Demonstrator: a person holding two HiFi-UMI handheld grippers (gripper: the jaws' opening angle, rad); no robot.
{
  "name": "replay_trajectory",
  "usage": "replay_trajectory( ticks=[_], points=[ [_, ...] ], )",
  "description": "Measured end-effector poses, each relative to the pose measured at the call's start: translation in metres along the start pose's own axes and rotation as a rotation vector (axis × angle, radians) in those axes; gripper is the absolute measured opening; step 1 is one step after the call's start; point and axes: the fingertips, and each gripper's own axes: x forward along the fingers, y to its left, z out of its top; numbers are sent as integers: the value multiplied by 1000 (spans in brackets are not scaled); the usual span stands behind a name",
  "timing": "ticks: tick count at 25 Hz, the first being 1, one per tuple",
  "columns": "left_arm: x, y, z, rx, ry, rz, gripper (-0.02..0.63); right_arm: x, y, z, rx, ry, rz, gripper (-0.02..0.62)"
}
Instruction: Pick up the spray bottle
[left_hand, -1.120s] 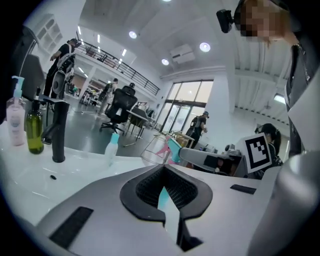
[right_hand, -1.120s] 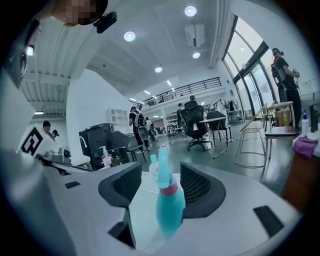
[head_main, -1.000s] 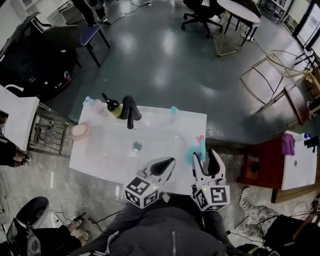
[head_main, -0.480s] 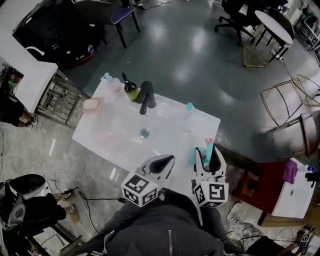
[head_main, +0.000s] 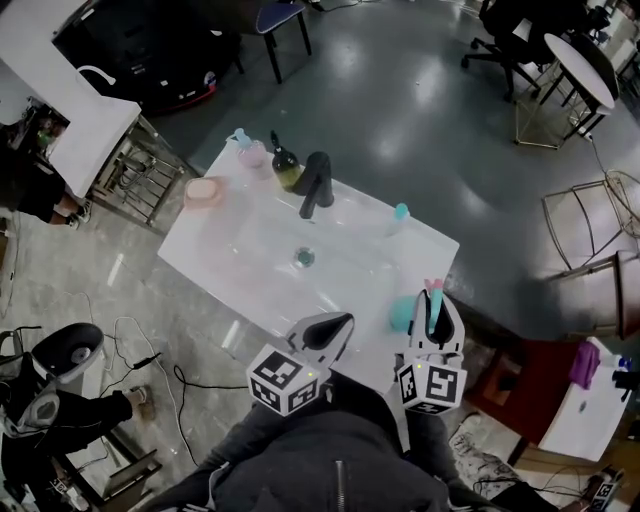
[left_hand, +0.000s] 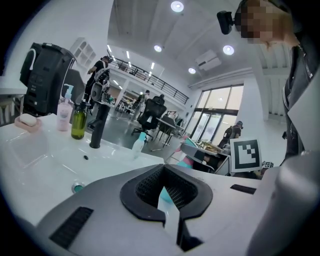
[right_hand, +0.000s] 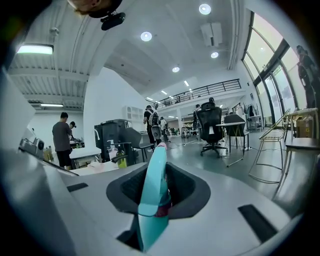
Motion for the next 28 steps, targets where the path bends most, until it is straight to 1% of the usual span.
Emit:
replay_trajectory(
  ticks=[10,16,22,28],
  points=[
    [4,5,7,11,-4,-21,8,3,-1,1,-14,18,-11,74],
    [3,13,11,9,1,-49,8,2,4,12,-21,-4,-38,74],
    [13,10,14,28,18,-125,8,-2,2,23,-20,-34,-71,74],
    [28,3,14,63,53,-235,8,-22,-10,20,-14,-41,-182,75]
  ],
)
